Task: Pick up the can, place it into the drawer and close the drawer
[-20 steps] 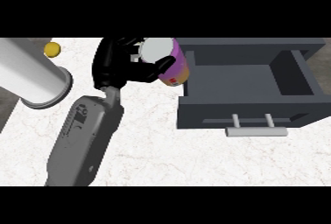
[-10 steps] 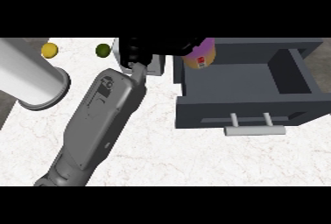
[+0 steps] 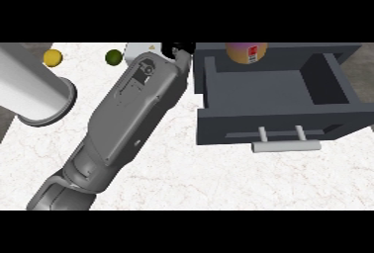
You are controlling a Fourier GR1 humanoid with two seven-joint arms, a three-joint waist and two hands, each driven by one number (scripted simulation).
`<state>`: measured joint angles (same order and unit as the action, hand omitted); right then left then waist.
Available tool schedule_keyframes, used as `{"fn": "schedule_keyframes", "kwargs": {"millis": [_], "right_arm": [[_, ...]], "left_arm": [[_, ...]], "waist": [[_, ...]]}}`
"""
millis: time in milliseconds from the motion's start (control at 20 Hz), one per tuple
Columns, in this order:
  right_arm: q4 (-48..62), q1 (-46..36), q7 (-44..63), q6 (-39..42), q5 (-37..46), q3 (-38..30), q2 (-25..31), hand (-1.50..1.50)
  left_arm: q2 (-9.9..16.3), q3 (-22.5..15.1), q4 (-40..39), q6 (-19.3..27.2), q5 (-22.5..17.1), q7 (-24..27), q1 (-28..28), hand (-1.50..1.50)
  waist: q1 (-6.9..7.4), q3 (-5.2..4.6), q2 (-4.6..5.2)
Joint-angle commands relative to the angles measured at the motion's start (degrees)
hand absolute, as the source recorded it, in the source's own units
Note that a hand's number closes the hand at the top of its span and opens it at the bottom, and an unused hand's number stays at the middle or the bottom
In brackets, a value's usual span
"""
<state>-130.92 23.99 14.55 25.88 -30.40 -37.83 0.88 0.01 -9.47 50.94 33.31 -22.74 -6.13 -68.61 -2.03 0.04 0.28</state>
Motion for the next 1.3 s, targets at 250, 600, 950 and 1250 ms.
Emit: {"fn": "schedule_keyframes", "kwargs": {"millis": [250,600,950,1250], "right_arm": [[-2.63,-1.36,2.29,-1.40,0.76,1.18,-0.10,-1.50],[1.77,-4.00,0.61,-0.74,0.92,0.81,1.07,-1.50],[-0.48,-2.38,2.02,-0.17,1.10,1.22,0.81,-1.50],[-2.49,-1.46,1.42,-0.24,0.21,2.70,-0.79,-1.50]], "left_arm": [[-0.01,-3.98,-12.40,1.54,-9.70,5.74,-8.54,1.50],[-0.01,-10.99,-17.17,6.25,-16.57,7.15,-11.62,1.50],[-0.01,-15.62,-18.78,6.54,-22.65,9.61,-12.17,1.50],[-0.01,-21.74,-22.19,7.40,-24.62,10.74,-11.34,1.50]], "waist": [[-1.18,0.00,0.33],[-2.03,0.08,0.47],[-2.24,0.07,0.45],[-3.41,0.11,0.67]]}}
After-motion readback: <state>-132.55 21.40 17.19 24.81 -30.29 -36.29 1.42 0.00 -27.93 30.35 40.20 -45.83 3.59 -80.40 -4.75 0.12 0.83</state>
